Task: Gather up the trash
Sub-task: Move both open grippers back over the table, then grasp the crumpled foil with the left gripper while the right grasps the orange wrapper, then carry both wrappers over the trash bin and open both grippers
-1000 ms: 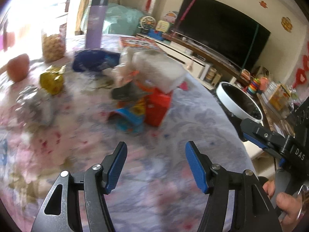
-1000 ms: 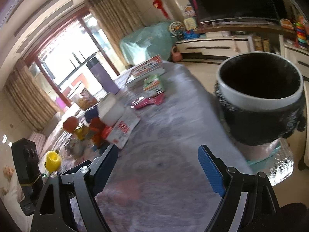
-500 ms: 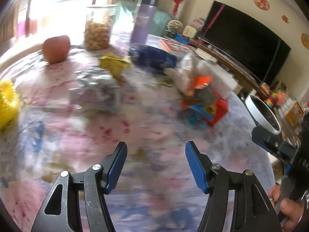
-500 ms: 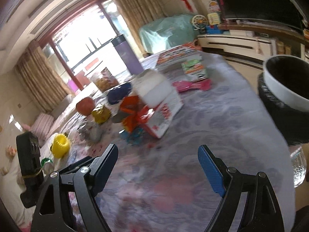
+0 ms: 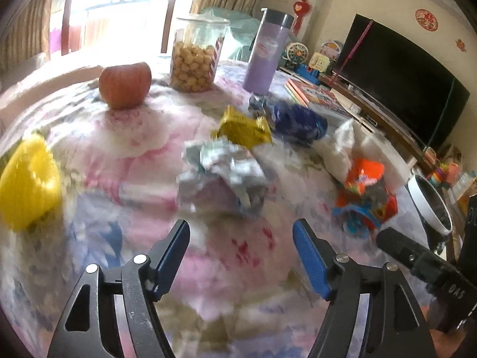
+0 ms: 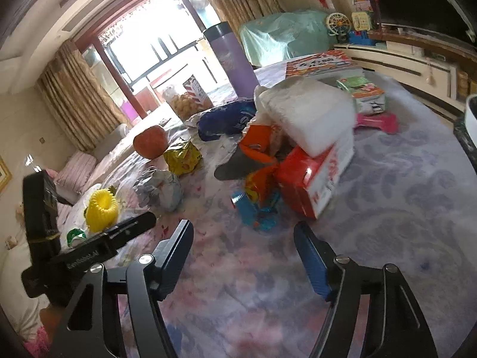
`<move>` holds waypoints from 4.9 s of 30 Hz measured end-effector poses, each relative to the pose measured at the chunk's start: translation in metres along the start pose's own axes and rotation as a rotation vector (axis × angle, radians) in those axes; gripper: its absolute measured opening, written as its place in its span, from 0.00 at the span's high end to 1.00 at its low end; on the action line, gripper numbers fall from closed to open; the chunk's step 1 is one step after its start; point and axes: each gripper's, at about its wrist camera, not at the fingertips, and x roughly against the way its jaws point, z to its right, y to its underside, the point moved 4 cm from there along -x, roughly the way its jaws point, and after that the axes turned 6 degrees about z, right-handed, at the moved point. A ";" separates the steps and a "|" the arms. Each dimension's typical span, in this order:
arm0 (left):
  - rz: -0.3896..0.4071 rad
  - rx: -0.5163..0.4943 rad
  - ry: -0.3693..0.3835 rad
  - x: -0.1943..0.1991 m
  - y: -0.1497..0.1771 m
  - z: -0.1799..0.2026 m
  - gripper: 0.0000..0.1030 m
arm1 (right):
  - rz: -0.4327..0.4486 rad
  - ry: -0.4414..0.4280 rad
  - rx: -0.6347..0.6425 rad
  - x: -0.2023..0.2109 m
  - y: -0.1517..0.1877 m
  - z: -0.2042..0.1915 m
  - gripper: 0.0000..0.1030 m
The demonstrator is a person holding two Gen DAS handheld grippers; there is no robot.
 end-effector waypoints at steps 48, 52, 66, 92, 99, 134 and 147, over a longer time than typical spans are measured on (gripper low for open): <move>-0.035 -0.104 0.205 -0.012 0.017 0.058 0.92 | 0.008 -0.056 -0.130 0.040 0.009 0.033 0.35; -0.036 -0.110 0.213 -0.011 0.017 0.058 0.92 | -0.045 -0.058 -0.152 0.016 0.016 0.032 0.46; -0.066 -0.177 0.342 -0.003 0.024 0.111 0.92 | 0.050 -0.018 -0.110 0.079 0.014 0.052 0.94; -0.143 -0.333 0.515 -0.065 0.018 0.233 0.92 | 0.192 0.168 -0.197 0.168 -0.014 0.156 0.94; -0.153 -0.356 0.534 -0.084 0.012 0.259 0.92 | 0.204 0.198 -0.227 0.178 -0.023 0.181 0.94; -0.212 -0.452 0.596 -0.200 -0.031 0.390 0.91 | 0.143 0.263 -0.347 0.167 -0.073 0.302 0.92; -0.226 -0.414 0.569 -0.200 -0.029 0.388 0.56 | 0.142 0.272 -0.399 0.176 -0.073 0.313 0.59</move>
